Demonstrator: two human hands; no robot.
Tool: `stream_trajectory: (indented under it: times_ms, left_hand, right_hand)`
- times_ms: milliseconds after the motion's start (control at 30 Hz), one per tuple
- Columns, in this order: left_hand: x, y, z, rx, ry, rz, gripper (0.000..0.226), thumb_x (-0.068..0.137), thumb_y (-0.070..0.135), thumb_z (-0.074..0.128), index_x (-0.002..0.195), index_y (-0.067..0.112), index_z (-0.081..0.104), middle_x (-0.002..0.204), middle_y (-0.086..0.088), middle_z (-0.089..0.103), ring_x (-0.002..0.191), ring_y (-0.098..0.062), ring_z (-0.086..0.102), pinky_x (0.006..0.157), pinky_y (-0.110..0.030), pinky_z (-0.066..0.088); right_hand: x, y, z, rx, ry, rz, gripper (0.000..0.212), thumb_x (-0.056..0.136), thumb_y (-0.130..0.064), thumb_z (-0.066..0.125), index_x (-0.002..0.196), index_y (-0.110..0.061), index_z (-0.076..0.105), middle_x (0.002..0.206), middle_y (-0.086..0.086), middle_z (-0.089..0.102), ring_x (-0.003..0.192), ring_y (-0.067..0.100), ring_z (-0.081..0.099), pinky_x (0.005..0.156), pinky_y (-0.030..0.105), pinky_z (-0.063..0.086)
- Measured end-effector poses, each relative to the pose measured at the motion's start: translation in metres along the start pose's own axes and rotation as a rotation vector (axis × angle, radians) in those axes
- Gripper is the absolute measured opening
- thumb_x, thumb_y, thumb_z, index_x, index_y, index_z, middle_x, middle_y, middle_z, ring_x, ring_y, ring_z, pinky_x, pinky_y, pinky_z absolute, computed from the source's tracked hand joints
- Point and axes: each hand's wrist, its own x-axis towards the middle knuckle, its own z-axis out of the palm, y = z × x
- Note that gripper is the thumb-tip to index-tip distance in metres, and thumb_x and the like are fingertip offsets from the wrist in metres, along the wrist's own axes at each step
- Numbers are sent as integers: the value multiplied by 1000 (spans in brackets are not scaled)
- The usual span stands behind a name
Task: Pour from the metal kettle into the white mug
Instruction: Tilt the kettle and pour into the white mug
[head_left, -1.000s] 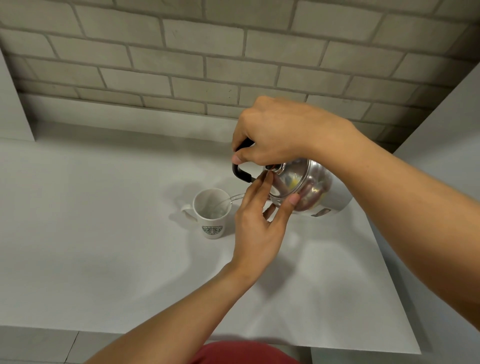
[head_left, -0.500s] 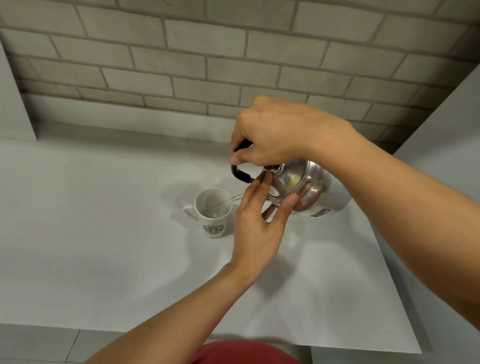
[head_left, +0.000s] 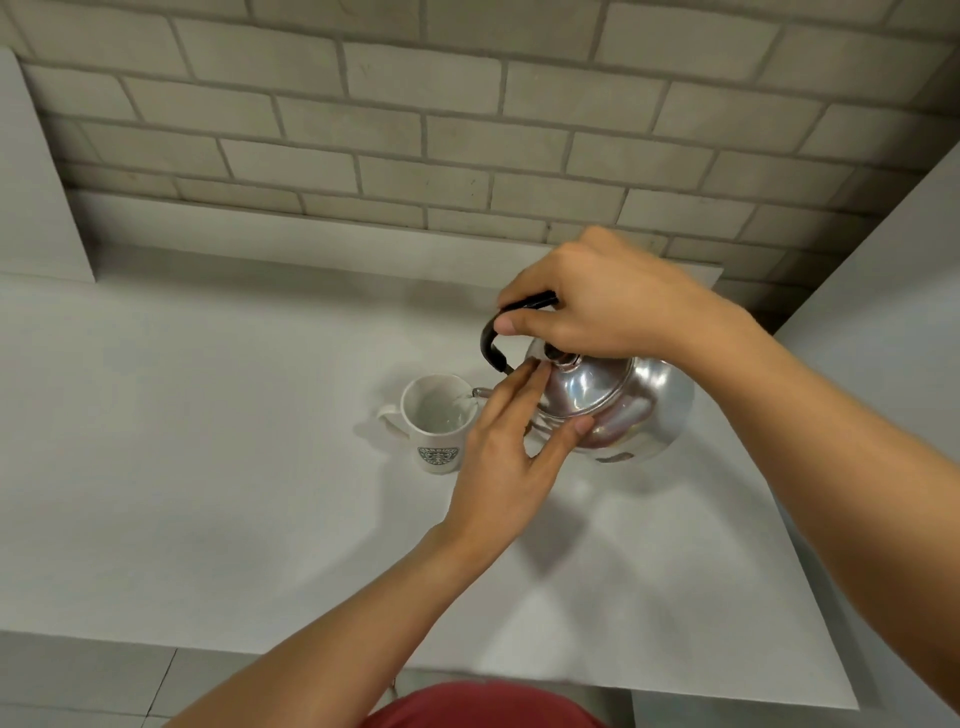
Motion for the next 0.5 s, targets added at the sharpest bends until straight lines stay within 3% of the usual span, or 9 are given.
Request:
stream_trajectory:
  times_ms: [133,267,367,500]
  left_hand:
    - [1,0,-10,11,-17,46,46,97,49,68,137,27,62,143,11,57,134,-5,53,105,-39,52]
    - [4,-2,-22,-22,49,79,26,95,46,72,112,27,63,114,13,60,110,-14,64,88,-40,59]
    - [13,4,-28,-45,114,26,32,96,45,71,115,30,51,115,10,60,106,-11,66,74,-22,59]
    - [32,13,-36,120,26,70,41,106,45,55,144,37,44,135,18,56,99,13,65,78,2,40]
  right_hand:
    - [-22,12,10,102,126,42,31,97,-49,66,116,-30,81,98,-8,83,76,10,71,76,37,56]
    - [-42,21,22,241,280,120,28,96,-43,72,116,-26,82,103,-9,83,86,13,76,81,38,57]
    - [-55,25,29,333,363,167,25,95,-37,76,115,-24,83,107,-10,83,97,11,77,88,35,57]
    - [-68,31,37,420,429,206,28,93,-35,79,117,-22,83,113,-10,81,106,-2,73,95,25,56]
